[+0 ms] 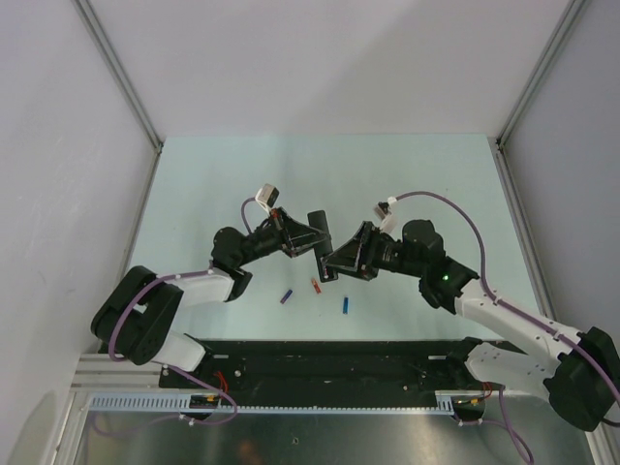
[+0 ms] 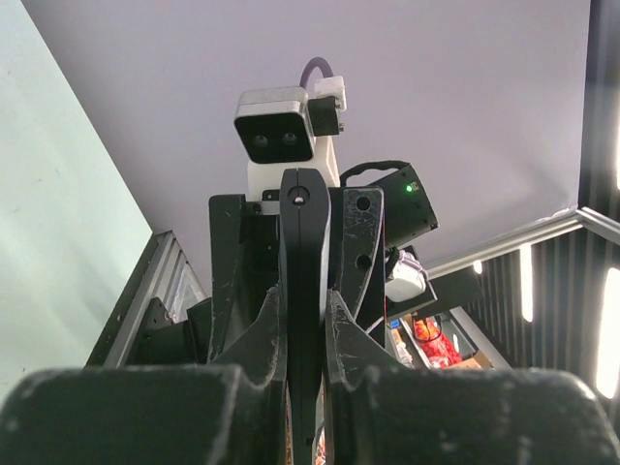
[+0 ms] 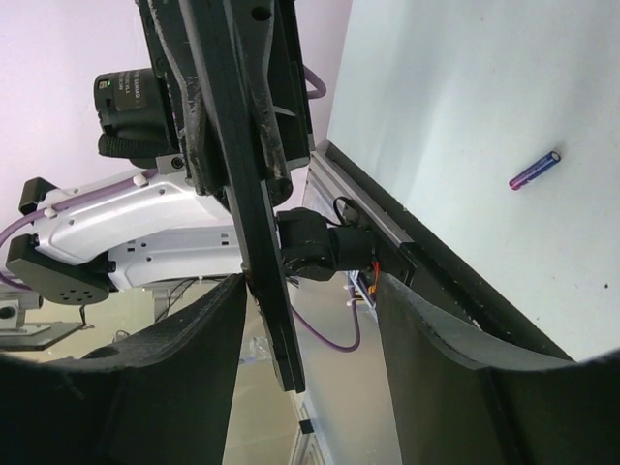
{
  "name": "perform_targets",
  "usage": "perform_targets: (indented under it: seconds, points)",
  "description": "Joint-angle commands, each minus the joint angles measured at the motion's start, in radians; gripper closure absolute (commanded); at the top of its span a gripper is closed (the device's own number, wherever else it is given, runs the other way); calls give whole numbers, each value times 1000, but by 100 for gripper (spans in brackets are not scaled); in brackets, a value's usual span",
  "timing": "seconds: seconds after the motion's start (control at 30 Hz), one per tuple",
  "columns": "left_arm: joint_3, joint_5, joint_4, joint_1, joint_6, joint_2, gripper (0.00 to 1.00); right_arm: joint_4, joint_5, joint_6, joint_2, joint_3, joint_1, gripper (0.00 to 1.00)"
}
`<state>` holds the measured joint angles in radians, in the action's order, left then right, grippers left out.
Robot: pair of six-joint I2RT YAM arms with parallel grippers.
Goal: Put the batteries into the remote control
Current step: Load the battery into the remote control.
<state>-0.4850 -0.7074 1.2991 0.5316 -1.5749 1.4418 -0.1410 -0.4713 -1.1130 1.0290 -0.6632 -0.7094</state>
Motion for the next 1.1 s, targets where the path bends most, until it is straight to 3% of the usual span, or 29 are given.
perform_targets:
  seconds: [0.0, 0.7, 1.07]
  points:
    - [-44, -30, 239, -5, -23, -14, 100, -42, 3, 16, 19, -44, -4, 42]
    - [-49, -21, 253, -2, -33, -11, 100, -5, 54, 42, 43, -62, -30, 68]
    - [-49, -4, 255, -4, -36, -17, 100, 41, 94, 64, 49, -67, -44, 92]
